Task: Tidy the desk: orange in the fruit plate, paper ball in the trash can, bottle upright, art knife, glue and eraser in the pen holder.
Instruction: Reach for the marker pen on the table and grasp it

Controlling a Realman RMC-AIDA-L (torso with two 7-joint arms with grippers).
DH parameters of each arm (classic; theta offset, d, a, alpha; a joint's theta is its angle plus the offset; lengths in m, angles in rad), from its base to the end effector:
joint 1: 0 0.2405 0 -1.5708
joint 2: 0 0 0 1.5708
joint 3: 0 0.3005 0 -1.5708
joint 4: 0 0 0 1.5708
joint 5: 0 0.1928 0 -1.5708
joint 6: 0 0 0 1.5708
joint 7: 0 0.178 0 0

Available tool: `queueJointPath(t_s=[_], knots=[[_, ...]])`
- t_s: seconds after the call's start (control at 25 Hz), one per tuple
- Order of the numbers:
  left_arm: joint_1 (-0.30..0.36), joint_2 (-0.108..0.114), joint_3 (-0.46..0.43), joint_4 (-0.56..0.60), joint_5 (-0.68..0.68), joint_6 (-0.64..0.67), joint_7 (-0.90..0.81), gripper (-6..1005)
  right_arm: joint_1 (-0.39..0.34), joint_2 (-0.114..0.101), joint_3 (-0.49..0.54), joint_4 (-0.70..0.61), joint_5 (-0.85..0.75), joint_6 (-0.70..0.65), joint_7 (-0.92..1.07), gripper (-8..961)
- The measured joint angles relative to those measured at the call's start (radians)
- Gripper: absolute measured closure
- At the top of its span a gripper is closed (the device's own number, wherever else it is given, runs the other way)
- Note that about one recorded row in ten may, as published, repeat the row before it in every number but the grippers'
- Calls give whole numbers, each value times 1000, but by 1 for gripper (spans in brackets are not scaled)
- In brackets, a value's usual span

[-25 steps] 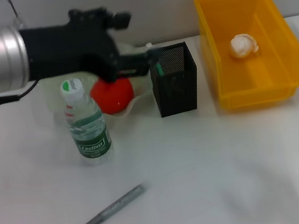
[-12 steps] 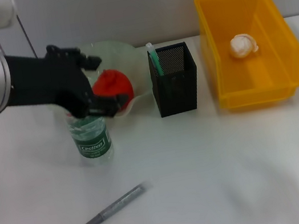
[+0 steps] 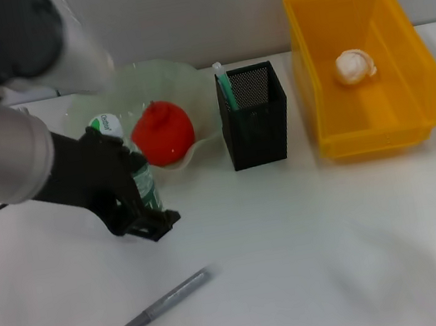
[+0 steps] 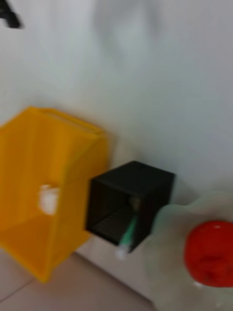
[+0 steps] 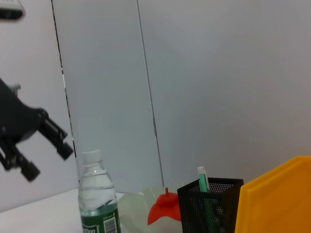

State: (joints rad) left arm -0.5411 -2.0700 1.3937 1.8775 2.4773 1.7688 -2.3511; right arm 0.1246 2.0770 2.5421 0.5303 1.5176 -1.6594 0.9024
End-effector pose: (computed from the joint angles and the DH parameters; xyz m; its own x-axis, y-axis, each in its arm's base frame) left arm -0.1522 0.3340 -0.0066 0.9545 0.2000 -0.2211 0.1030 -0.9172 -0.3849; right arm 0.3579 0.2384 -0.0101 0.6827 -0.1120 -0.7221 -0.5799 -0.6843 -0.4421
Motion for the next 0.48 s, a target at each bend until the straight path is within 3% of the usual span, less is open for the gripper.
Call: queueJointPath(t_s=[0.08, 0.16, 0.48], knots=[[0, 0, 0, 0, 0, 0, 0, 196, 0, 0, 1, -1, 1, 0, 0, 260], [-19, -1, 83, -31, 78, -7, -30, 197, 0, 0, 1, -2, 1, 0, 0, 260], [-77, -3, 200, -128, 156, -9, -112, 201, 4, 0, 1, -5, 2, 4, 0, 260]])
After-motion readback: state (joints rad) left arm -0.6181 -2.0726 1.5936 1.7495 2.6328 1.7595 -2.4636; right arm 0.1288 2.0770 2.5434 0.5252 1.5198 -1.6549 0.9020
